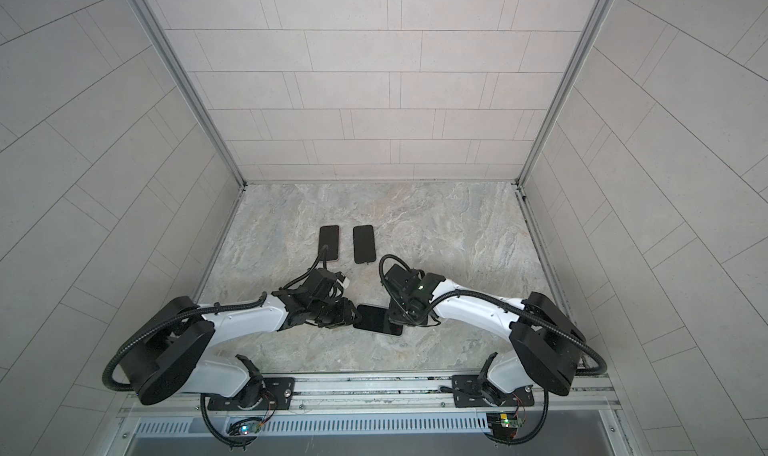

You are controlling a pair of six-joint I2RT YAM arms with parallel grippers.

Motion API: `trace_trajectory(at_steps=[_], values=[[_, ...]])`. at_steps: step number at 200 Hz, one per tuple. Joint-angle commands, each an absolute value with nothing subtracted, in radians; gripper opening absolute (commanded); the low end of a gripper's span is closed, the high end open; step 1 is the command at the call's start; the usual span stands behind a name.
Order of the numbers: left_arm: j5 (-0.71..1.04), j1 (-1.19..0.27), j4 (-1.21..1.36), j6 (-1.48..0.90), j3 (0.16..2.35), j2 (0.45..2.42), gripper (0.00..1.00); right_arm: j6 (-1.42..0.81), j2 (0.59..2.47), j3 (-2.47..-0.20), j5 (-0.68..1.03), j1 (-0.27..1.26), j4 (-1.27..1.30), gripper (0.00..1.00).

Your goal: Put the phone into the phone case

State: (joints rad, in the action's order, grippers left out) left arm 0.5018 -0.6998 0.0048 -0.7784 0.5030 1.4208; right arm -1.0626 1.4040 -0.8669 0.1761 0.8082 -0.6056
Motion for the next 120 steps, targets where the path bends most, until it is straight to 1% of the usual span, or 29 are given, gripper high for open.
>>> trace_trajectory(at_steps=[1, 26, 56, 120], values=[[0.471, -0.707, -0.148, -0.730, 0.513, 1.445, 0.38, -0.944, 1.379, -0.887, 0.166, 0.752, -0.697, 0.14], [0.456, -0.707, -0.173, -0.702, 0.525, 1.442, 0.38, -0.907, 1.395, -0.885, 0.202, 0.715, -0.685, 0.13], [0.451, -0.707, -0.178, -0.707, 0.526, 1.438, 0.38, -0.874, 1.458, -0.883, 0.247, 0.699, -0.650, 0.13], [0.454, -0.706, -0.184, -0.712, 0.529, 1.427, 0.38, -0.901, 1.565, -0.821, 0.308, 0.704, -0.530, 0.10]])
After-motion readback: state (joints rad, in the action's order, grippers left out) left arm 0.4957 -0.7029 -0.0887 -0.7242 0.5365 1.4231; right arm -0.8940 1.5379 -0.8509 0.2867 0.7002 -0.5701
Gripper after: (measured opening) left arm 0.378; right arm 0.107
